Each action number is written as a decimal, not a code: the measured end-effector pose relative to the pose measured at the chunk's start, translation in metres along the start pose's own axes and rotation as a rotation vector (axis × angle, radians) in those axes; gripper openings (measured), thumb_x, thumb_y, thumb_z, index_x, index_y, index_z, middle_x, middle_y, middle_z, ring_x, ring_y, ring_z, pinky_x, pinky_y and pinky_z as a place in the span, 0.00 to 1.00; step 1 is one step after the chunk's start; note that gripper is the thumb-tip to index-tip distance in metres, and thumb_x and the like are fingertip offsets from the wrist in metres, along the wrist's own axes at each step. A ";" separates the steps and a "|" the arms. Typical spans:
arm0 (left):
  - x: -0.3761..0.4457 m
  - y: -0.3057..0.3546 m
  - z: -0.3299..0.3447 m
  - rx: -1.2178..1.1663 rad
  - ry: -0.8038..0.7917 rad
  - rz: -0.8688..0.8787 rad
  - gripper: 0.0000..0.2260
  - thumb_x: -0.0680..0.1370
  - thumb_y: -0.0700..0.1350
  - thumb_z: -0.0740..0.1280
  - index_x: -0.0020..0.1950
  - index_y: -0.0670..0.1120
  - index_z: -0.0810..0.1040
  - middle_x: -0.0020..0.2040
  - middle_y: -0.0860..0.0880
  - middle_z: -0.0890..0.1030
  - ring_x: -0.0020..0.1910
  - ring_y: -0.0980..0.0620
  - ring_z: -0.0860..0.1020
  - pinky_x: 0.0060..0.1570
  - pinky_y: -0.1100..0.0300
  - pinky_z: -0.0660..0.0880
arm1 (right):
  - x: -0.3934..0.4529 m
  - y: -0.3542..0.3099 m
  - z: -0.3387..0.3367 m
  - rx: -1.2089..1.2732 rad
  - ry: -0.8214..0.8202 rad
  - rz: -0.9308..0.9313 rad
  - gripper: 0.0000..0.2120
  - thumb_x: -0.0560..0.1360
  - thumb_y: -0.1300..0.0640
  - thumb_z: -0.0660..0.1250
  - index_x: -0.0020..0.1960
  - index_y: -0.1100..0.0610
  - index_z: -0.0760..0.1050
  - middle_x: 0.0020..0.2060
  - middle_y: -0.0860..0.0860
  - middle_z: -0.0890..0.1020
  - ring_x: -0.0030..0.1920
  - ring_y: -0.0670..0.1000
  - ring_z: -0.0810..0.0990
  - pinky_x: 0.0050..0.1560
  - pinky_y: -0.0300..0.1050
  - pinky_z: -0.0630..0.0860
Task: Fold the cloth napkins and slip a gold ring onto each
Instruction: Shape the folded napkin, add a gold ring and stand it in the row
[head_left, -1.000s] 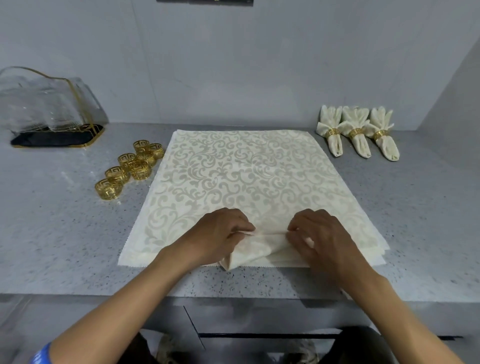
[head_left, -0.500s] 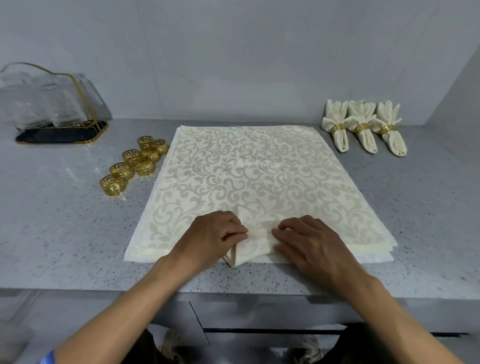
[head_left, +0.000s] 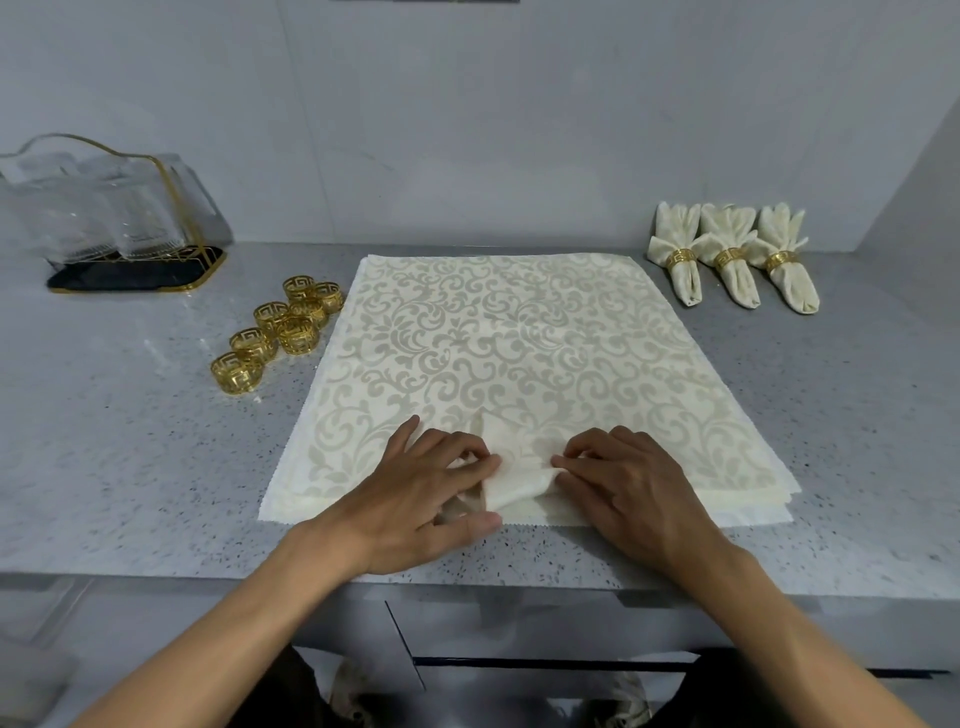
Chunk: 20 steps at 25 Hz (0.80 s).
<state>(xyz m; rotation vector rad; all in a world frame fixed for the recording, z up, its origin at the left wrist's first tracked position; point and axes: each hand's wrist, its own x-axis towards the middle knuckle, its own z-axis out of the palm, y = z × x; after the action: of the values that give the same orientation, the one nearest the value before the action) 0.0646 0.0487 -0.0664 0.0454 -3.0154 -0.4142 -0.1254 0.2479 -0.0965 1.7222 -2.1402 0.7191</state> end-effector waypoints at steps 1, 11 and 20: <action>0.002 0.004 0.001 0.028 0.012 -0.018 0.32 0.78 0.69 0.50 0.76 0.54 0.66 0.67 0.60 0.66 0.68 0.60 0.62 0.76 0.49 0.40 | 0.000 -0.001 0.000 0.010 0.006 0.011 0.14 0.81 0.49 0.61 0.55 0.52 0.84 0.48 0.44 0.81 0.41 0.47 0.74 0.43 0.45 0.71; 0.024 0.014 0.004 -0.009 0.155 -0.105 0.27 0.73 0.57 0.51 0.54 0.42 0.82 0.48 0.53 0.71 0.47 0.56 0.68 0.67 0.61 0.59 | 0.004 -0.003 -0.005 0.018 0.015 0.033 0.15 0.80 0.47 0.61 0.47 0.51 0.85 0.45 0.42 0.82 0.38 0.47 0.75 0.39 0.41 0.71; 0.033 0.000 0.004 0.131 0.219 0.035 0.15 0.73 0.46 0.73 0.59 0.45 0.83 0.43 0.51 0.78 0.42 0.51 0.78 0.70 0.65 0.53 | 0.003 0.000 -0.011 0.040 -0.092 0.040 0.12 0.71 0.53 0.66 0.51 0.49 0.84 0.48 0.41 0.81 0.40 0.46 0.74 0.39 0.42 0.73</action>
<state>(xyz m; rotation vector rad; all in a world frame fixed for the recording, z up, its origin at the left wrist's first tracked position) 0.0319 0.0485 -0.0668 0.0445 -2.8180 -0.1932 -0.1269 0.2513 -0.0853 1.7696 -2.2419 0.7105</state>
